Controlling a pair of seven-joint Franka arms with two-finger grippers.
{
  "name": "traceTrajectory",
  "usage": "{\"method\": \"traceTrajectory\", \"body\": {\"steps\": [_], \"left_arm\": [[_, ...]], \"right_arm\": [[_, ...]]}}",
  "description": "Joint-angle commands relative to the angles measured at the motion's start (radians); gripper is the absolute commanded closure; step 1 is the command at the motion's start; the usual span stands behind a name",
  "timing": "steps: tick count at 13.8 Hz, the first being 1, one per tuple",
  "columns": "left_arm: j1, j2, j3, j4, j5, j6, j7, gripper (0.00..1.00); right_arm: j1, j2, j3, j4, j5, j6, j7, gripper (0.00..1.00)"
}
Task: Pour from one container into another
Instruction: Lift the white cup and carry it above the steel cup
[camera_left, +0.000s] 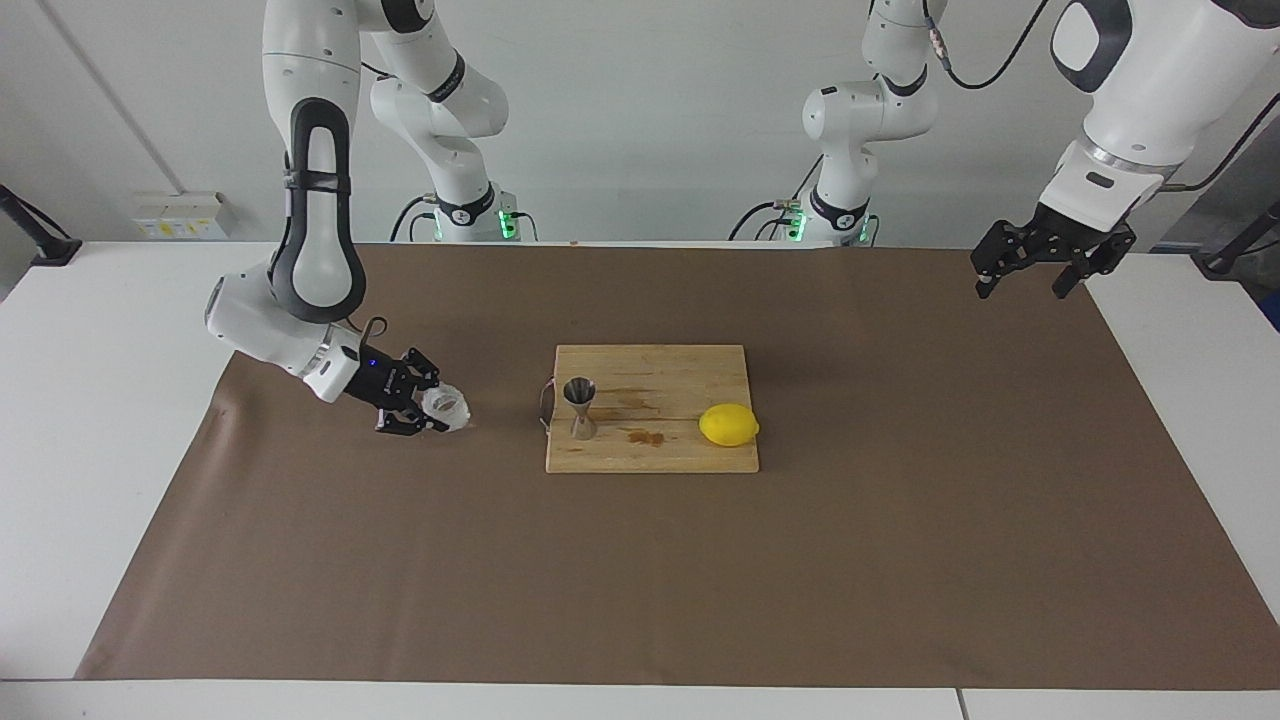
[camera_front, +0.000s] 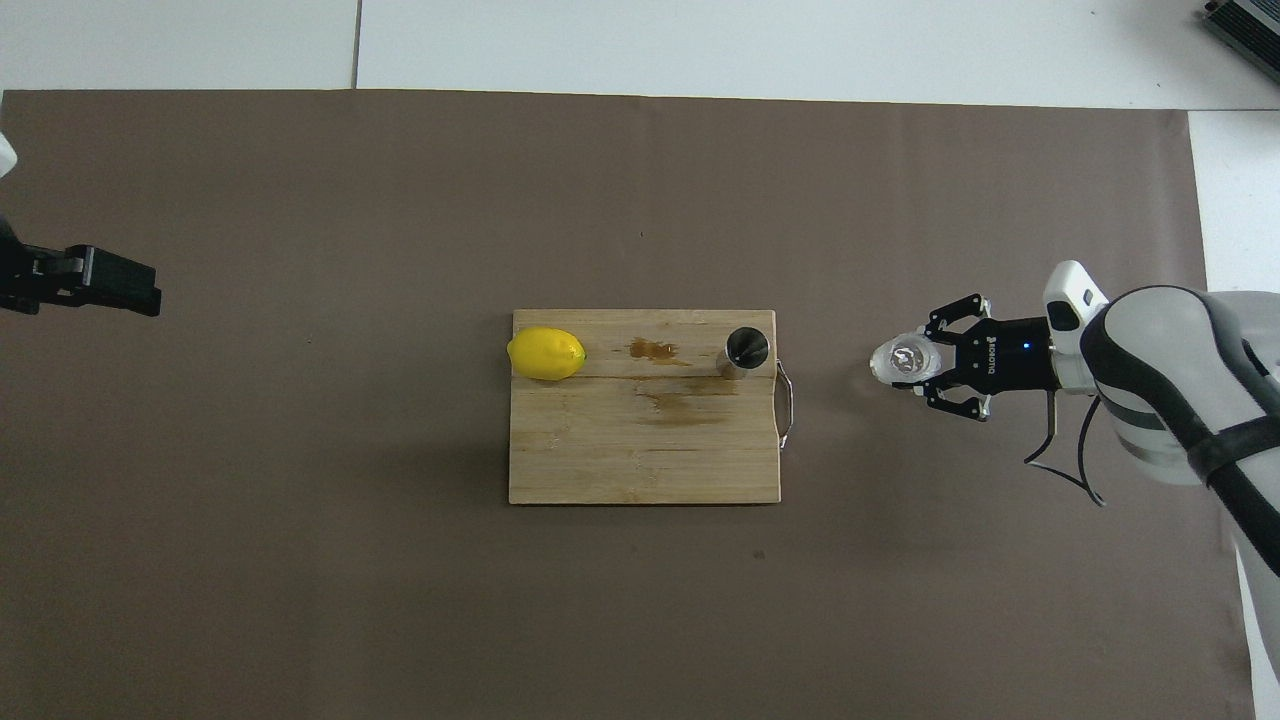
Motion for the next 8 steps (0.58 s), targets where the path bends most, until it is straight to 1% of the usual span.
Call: {"method": "traceTrajectory", "body": {"steps": [1,5,8], "left_arm": [[0.003,-0.030,0.000,-0.033,-0.005,0.004,0.000,0.00],[0.005,-0.030,0.002,-0.033,-0.005,0.004,0.000,0.00],[0.003,-0.030,0.000,-0.033,-0.005,0.004,0.000,0.00]], "right_arm": [[0.040,-0.030,0.006,0.019,-0.005,0.013,0.131,1.00],[0.112,-0.036,0.006,0.100,-0.103,0.013,0.331,1.00],[0.182,-0.036,0.008,0.174,-0.239,0.013,0.489,1.00]]}}
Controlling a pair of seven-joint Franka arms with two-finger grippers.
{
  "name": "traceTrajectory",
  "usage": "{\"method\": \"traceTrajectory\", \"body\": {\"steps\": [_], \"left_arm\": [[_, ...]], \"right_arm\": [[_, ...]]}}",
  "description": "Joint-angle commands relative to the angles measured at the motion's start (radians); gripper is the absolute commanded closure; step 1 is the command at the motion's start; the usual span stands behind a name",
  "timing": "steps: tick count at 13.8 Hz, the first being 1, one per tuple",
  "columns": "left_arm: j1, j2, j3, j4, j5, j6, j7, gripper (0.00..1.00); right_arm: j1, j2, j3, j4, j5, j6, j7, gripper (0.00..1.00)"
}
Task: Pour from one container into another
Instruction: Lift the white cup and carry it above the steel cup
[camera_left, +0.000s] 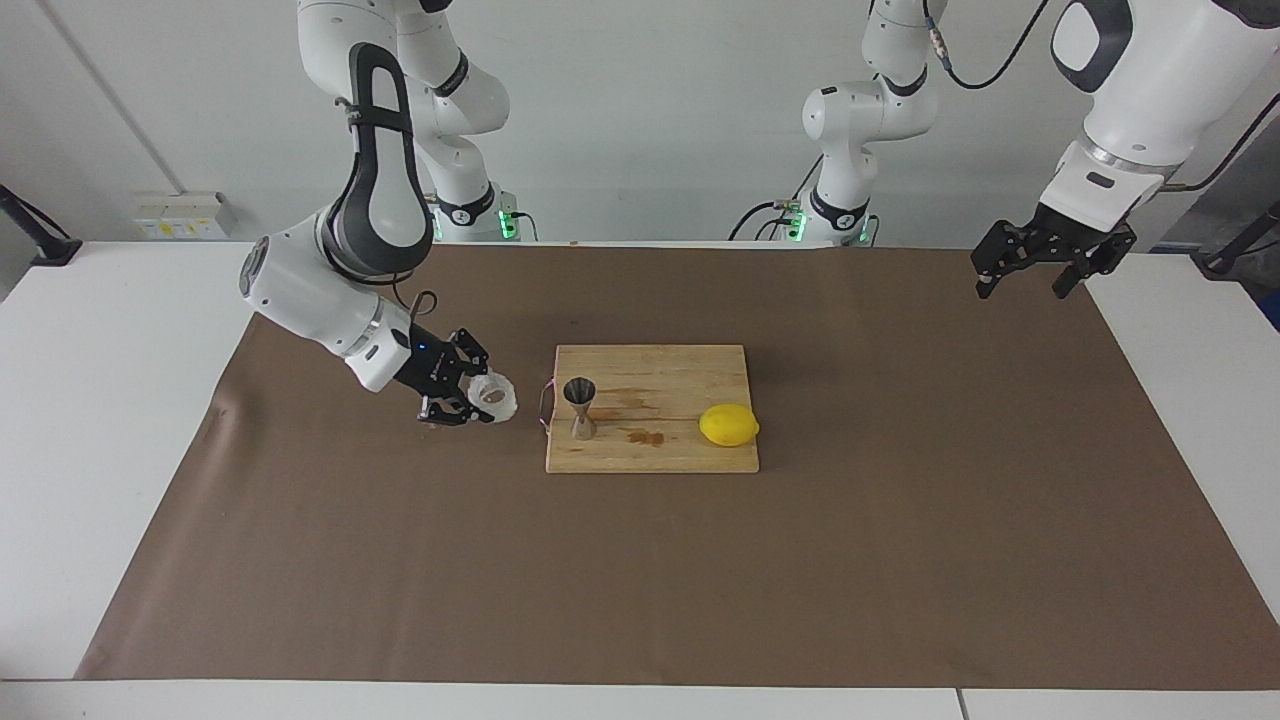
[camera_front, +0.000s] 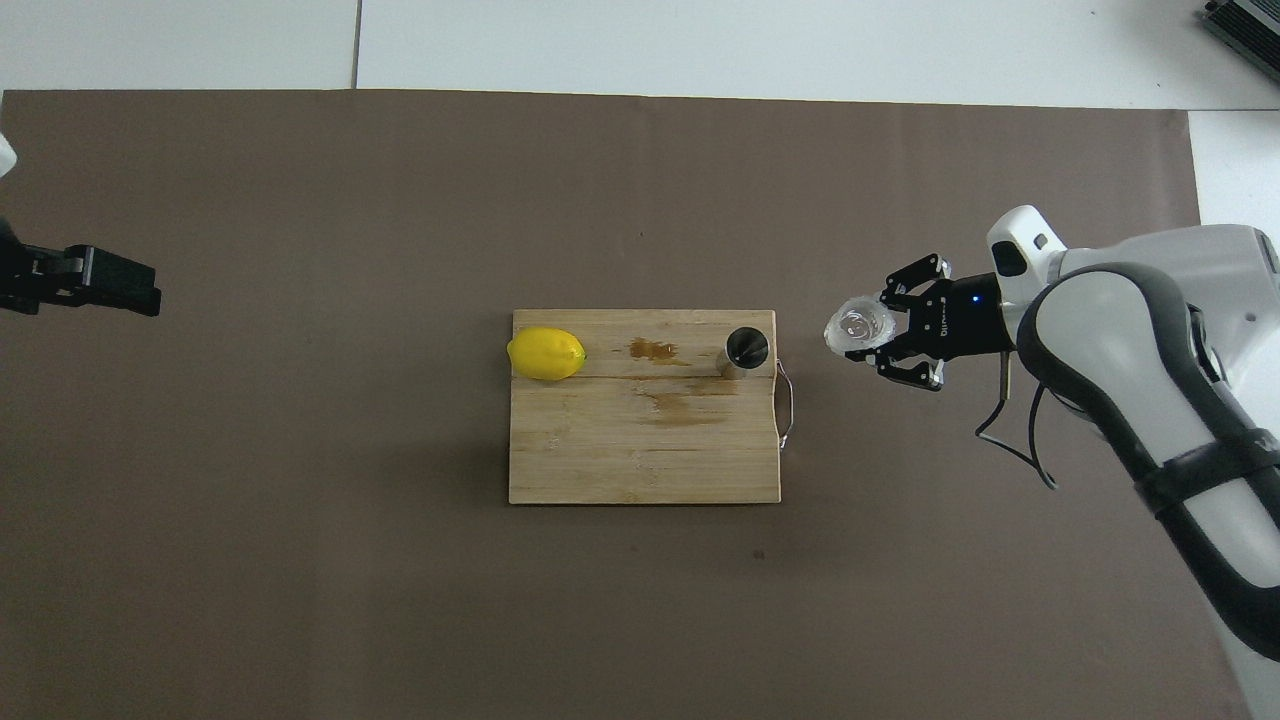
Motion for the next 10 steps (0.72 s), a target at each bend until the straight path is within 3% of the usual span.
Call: {"method": "traceTrajectory", "body": {"steps": [1,5,10], "left_arm": [[0.005,-0.030,0.000,-0.033,-0.005,0.004,0.000,0.00],[0.005,-0.030,0.000,-0.033,-0.005,0.004,0.000,0.00],[0.005,-0.030,0.000,-0.033,-0.005,0.004,0.000,0.00]], "right_arm": [[0.058,-0.003,0.005,0.057,-0.120,0.011,0.123,1.00],[0.129,-0.003,0.005,0.065,-0.226,0.034,0.154,1.00],[0.215,0.002,0.005,0.065,-0.466,0.130,0.345,1.00]]}}
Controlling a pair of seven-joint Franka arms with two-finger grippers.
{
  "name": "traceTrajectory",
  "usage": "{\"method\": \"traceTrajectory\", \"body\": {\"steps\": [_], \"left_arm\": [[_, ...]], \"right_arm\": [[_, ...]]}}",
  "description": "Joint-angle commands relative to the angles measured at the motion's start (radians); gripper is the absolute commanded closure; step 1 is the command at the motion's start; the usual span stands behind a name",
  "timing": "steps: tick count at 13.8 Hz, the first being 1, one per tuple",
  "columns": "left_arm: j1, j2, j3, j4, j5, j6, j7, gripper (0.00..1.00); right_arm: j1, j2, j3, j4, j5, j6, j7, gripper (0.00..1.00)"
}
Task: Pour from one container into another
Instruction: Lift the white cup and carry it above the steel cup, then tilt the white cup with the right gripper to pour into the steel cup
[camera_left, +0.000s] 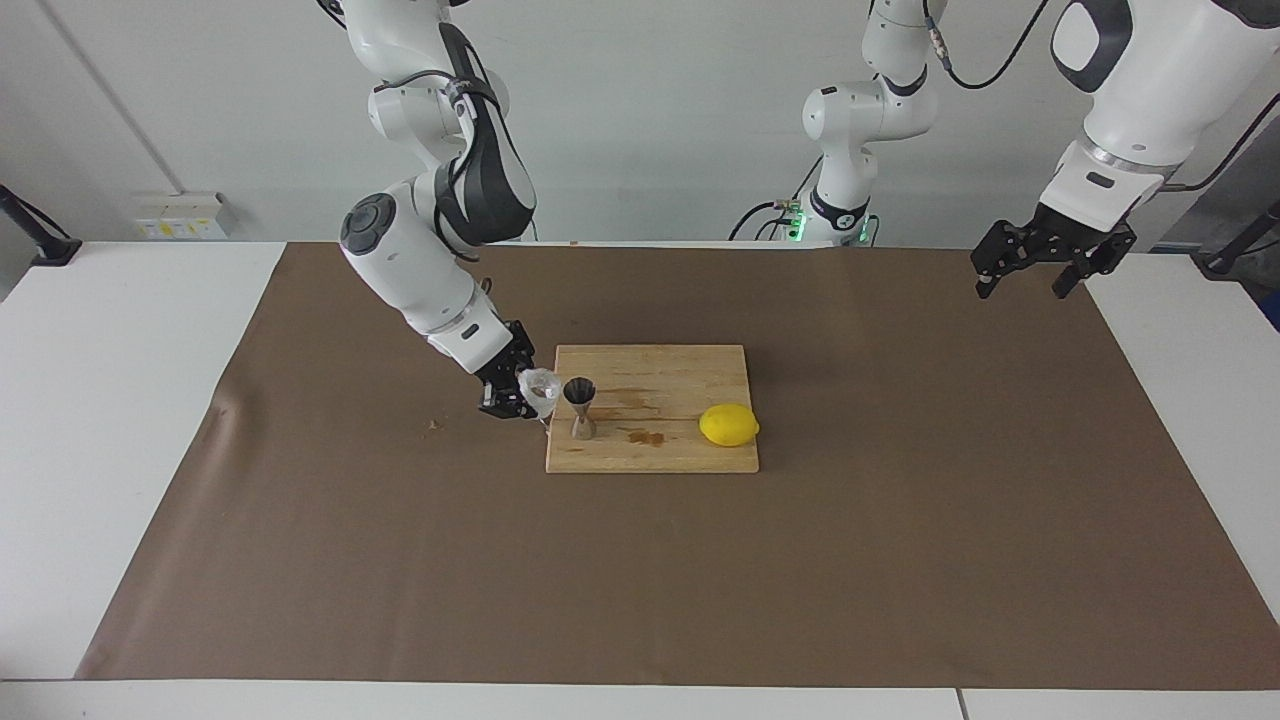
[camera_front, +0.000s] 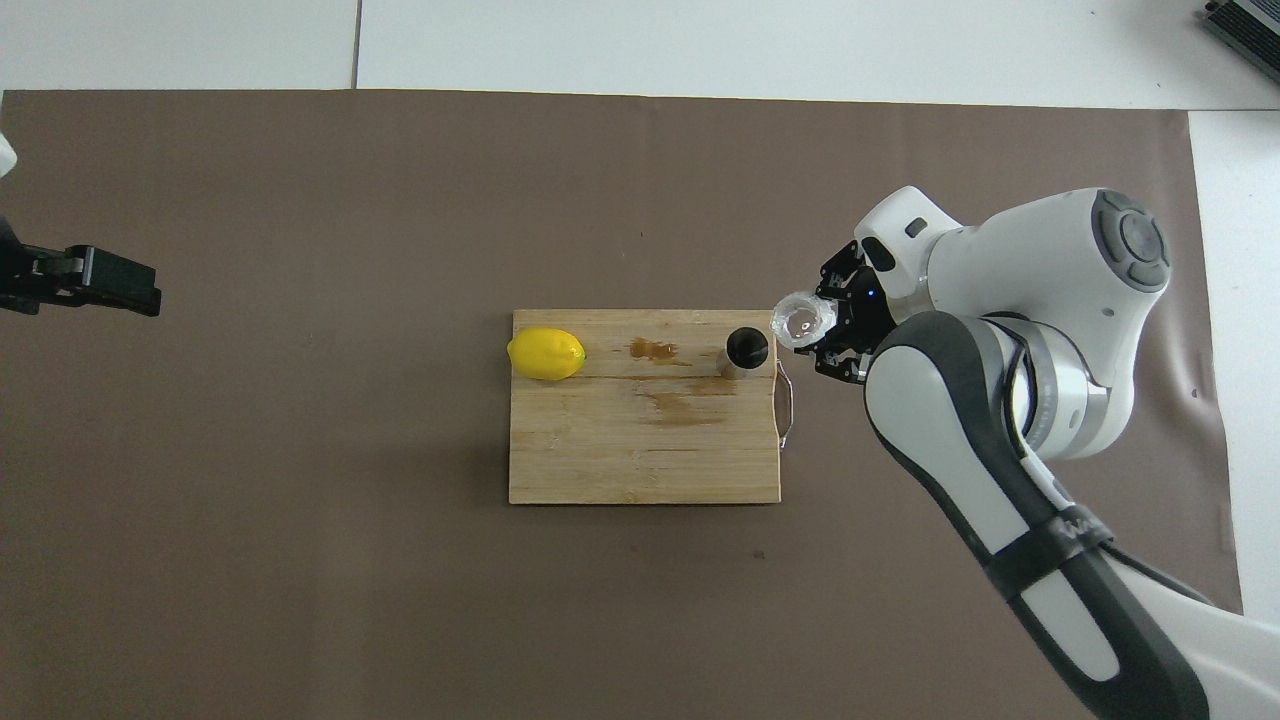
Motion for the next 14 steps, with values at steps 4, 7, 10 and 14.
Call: {"method": "traceTrajectory", "body": {"steps": [4,7,10,14], "left_arm": [[0.005,-0.030,0.000,-0.033,-0.005,0.004,0.000,0.00],[0.005,-0.030,0.000,-0.033,-0.005,0.004,0.000,0.00],[0.005,-0.030,0.002,-0.033,-0.005,0.004,0.000,0.00],[0.005,-0.030,0.000,-0.033,-0.003,0.004,0.000,0.00]], "right_arm": [[0.021,0.002,0.003,0.005,-0.136,0.021,0.082,1.00],[0.039,0.000,0.003,0.004,-0.199,0.017,0.088,1.00],[0.048,-0.013,0.003,-0.001,-0.268,0.014,0.093,1.00],[0.077,-0.021,0.003,0.000,-0.349,0.021,0.133,1.00]]}}
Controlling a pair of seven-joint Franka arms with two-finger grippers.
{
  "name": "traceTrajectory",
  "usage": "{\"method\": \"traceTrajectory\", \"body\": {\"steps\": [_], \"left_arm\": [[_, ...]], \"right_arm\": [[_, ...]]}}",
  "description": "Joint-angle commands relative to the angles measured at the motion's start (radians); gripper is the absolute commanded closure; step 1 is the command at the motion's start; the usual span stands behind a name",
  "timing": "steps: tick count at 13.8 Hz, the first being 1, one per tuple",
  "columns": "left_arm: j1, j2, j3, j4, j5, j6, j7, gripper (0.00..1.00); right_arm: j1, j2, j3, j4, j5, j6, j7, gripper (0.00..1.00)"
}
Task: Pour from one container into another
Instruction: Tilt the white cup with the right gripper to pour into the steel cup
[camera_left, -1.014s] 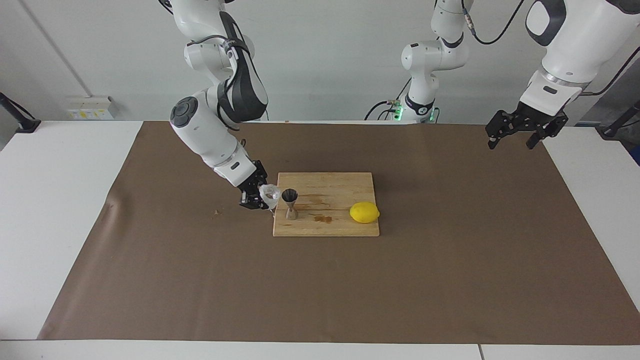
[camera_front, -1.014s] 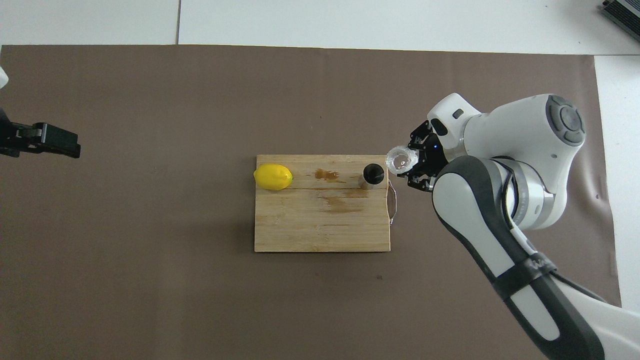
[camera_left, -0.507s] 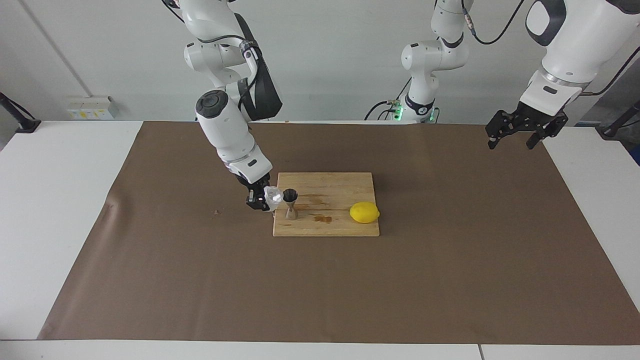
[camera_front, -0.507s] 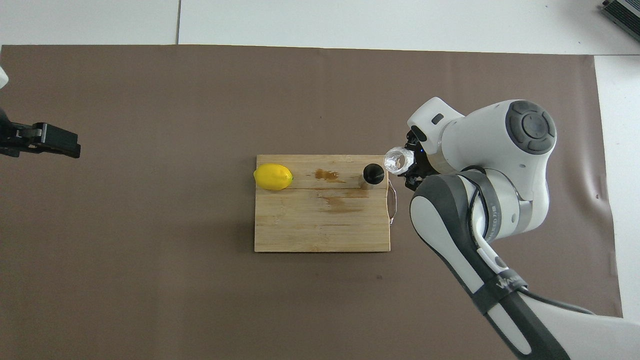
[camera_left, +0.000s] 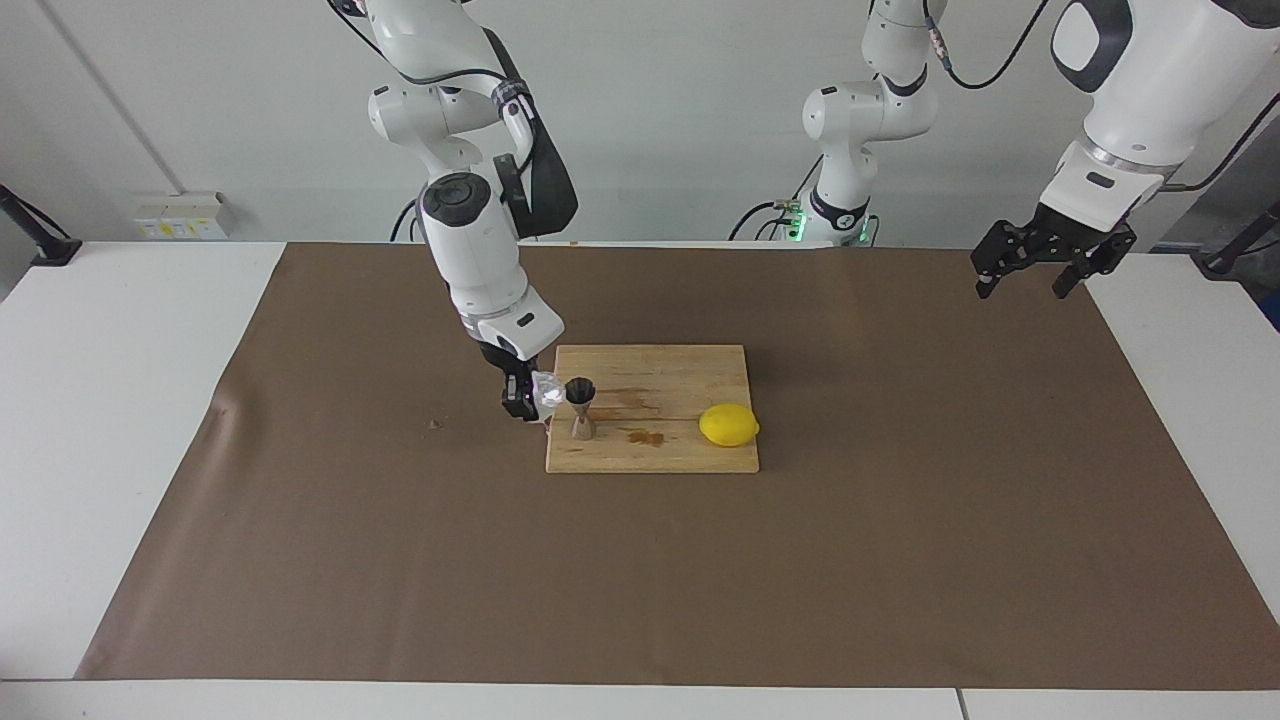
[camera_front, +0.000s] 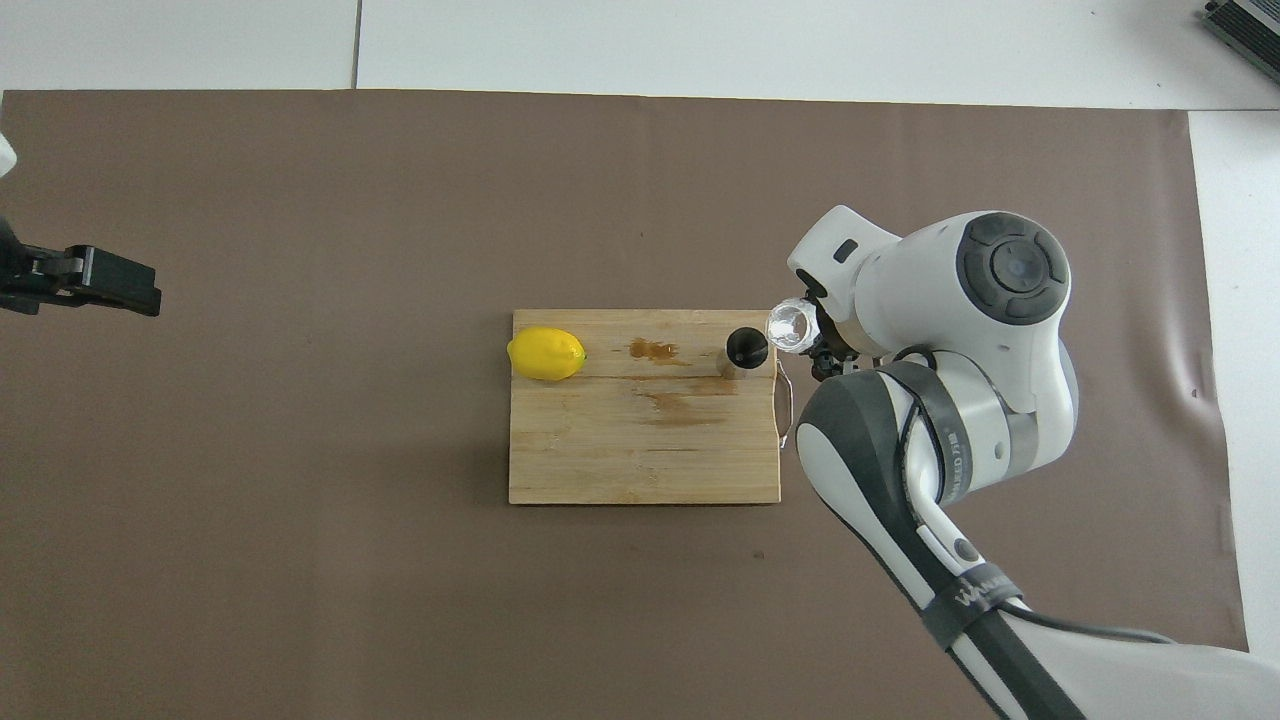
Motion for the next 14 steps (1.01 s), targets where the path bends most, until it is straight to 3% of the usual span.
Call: {"method": "traceTrajectory", "body": {"steps": [1,14], "left_arm": [[0.005,-0.030,0.000,-0.033,-0.004,0.004,0.000,0.00],[0.005,-0.030,0.000,-0.033,-0.005,0.004,0.000,0.00]], "right_arm": [[0.020,-0.023,0.002,-0.002,-0.085,0.007,0.070,1.00],[0.102,-0.046,0.007,-0.021,-0.369,0.012,0.135,1.00]]}}
